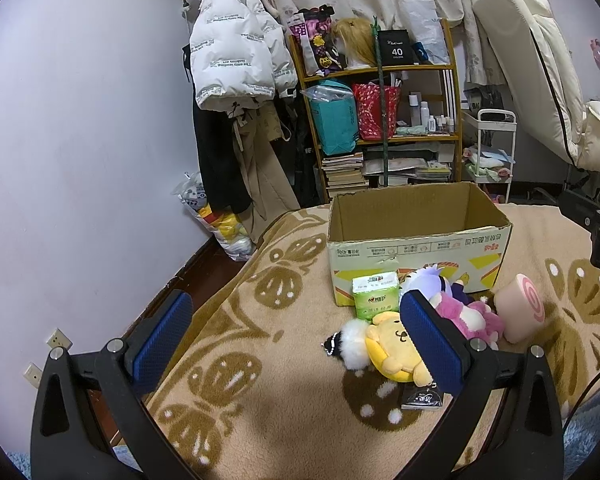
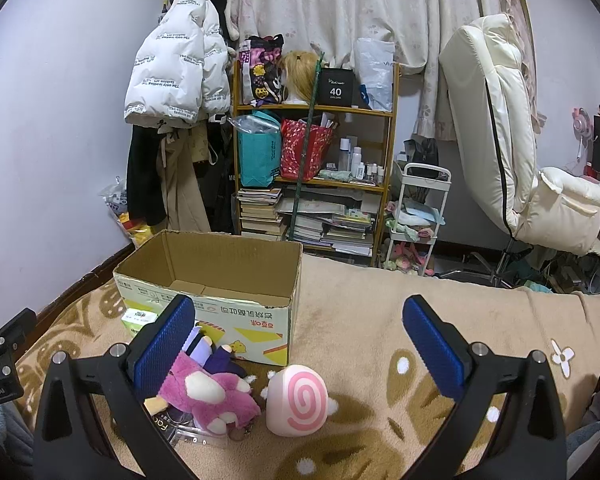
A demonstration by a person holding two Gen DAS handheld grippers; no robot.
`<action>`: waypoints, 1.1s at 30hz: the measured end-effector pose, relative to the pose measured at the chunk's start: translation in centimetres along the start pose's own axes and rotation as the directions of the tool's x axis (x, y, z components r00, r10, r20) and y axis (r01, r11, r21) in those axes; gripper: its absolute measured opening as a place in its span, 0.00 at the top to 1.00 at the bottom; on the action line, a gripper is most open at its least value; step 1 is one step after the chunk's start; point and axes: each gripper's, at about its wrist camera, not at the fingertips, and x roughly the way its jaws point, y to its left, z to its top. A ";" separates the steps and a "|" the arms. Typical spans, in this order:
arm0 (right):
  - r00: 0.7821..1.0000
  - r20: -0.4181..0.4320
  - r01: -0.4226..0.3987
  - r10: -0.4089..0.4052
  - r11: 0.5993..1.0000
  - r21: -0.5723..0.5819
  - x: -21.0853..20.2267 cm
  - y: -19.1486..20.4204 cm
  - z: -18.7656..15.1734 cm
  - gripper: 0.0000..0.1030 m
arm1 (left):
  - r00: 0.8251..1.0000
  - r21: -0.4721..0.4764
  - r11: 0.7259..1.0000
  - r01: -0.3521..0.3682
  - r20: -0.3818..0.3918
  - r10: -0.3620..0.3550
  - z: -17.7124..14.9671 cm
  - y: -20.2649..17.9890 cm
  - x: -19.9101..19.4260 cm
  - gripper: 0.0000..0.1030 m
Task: Organize soft objects
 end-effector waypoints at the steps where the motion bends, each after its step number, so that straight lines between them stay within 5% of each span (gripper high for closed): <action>1: 1.000 -0.001 0.000 0.000 1.000 0.000 0.0 0.0 0.0 0.00 | 1.000 -0.001 1.000 -0.002 0.001 0.002 0.0 0.0 0.0 0.01; 33: 1.000 -0.006 -0.004 0.004 1.000 0.001 0.1 -0.1 -0.1 0.00 | 1.000 0.005 1.000 -0.003 -0.002 0.003 -0.1 -0.2 0.0 0.01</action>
